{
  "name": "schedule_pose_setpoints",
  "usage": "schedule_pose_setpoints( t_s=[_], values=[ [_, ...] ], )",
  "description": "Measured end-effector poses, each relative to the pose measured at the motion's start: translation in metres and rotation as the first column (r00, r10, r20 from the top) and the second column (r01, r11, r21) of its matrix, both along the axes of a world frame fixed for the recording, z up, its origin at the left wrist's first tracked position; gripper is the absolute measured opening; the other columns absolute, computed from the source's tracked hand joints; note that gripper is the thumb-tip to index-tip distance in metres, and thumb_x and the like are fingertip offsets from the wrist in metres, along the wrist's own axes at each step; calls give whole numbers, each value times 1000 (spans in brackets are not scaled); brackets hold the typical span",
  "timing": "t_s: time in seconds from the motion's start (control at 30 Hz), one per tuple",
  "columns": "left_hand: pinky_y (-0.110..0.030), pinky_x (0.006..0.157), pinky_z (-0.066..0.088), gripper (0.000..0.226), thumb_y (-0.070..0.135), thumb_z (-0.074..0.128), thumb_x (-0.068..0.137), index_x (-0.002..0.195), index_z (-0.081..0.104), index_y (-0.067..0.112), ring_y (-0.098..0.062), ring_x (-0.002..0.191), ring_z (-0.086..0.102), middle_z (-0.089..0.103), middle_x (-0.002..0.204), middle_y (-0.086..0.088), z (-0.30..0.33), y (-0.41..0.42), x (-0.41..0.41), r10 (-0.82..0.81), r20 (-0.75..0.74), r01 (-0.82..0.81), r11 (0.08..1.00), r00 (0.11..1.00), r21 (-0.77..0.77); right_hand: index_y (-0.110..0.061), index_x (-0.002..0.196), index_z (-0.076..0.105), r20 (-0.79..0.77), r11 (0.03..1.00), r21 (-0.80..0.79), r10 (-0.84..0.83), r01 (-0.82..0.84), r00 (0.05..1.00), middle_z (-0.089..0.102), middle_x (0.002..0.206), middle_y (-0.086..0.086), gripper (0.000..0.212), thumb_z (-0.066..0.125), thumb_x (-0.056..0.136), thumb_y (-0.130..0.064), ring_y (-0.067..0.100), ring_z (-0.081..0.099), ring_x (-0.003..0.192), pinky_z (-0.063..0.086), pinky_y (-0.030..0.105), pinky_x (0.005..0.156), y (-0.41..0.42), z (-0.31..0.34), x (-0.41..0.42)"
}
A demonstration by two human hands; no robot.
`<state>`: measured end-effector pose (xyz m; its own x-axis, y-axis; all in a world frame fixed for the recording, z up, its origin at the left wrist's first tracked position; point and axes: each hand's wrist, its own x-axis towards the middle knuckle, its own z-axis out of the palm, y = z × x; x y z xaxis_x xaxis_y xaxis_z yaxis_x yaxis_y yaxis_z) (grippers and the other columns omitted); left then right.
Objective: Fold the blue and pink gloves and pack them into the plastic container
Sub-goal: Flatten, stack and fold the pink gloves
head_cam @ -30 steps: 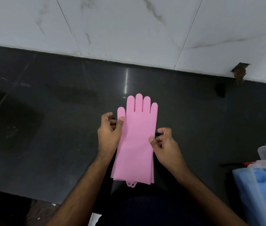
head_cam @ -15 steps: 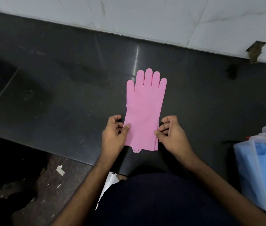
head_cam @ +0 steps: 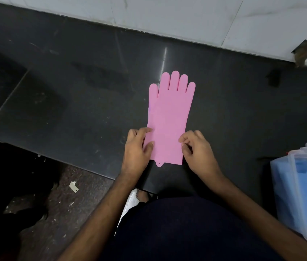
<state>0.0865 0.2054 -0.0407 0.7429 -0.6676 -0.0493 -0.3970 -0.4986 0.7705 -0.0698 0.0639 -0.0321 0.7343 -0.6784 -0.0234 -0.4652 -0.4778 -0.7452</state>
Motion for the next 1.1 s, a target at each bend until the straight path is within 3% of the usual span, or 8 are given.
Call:
schedule_pose_setpoints(
  t_s=[0.17,0.33,0.47,0.6,0.83,0.9,1.1],
  values=[
    [-23,95,45,32,23,75,93,125,71,19,-16,110,48,42,112,2,-5,8,3,-13,78,12,1000,997,10,-14,105,67,-35,968,-203,141,-145,989,43,108,-11,24,54,94,3,8,45,97,49,22,80,1,-7,-9],
    [-26,92,48,34,31,73,94,127,70,20,-14,112,47,43,114,4,-11,12,2,-28,142,28,1000,989,-2,-9,105,72,-122,846,-406,324,-345,938,57,125,6,24,63,88,6,24,55,109,55,39,82,-7,-10,-21],
    [-21,90,47,33,33,72,94,125,69,22,-12,114,45,40,119,7,-15,14,1,-20,149,24,999,989,-23,-20,115,71,-213,711,-472,482,-522,850,65,122,-2,28,49,97,-19,18,55,114,51,35,86,-8,-11,-37],
    [-11,92,38,24,32,75,92,112,73,18,-9,116,43,38,122,12,-19,15,2,-6,138,14,999,990,-52,-25,118,71,-250,710,-475,457,-519,854,66,129,-6,32,50,98,-39,18,58,120,51,35,89,-7,-11,-45],
    [-43,95,51,14,24,76,93,94,79,10,-19,120,45,54,127,-5,-19,15,-1,-20,251,32,998,968,-45,-15,110,76,-168,750,-475,437,-461,883,71,122,-3,17,73,93,-17,19,63,112,55,31,88,-11,-18,-45],
    [-49,95,50,10,18,78,91,95,81,10,-25,122,49,60,129,-8,-18,16,-1,-39,305,48,999,952,-25,-14,110,75,-169,741,-486,441,-464,881,71,120,-1,16,71,94,-17,17,61,110,54,29,89,-11,-19,-42],
    [-44,87,47,17,2,72,90,103,79,10,-30,136,49,61,144,-6,-14,23,1,-209,428,186,978,879,94,-16,100,70,-157,774,-498,364,-392,918,69,110,-5,26,49,100,-30,16,51,105,47,32,86,-8,-14,-30]
  ],
)
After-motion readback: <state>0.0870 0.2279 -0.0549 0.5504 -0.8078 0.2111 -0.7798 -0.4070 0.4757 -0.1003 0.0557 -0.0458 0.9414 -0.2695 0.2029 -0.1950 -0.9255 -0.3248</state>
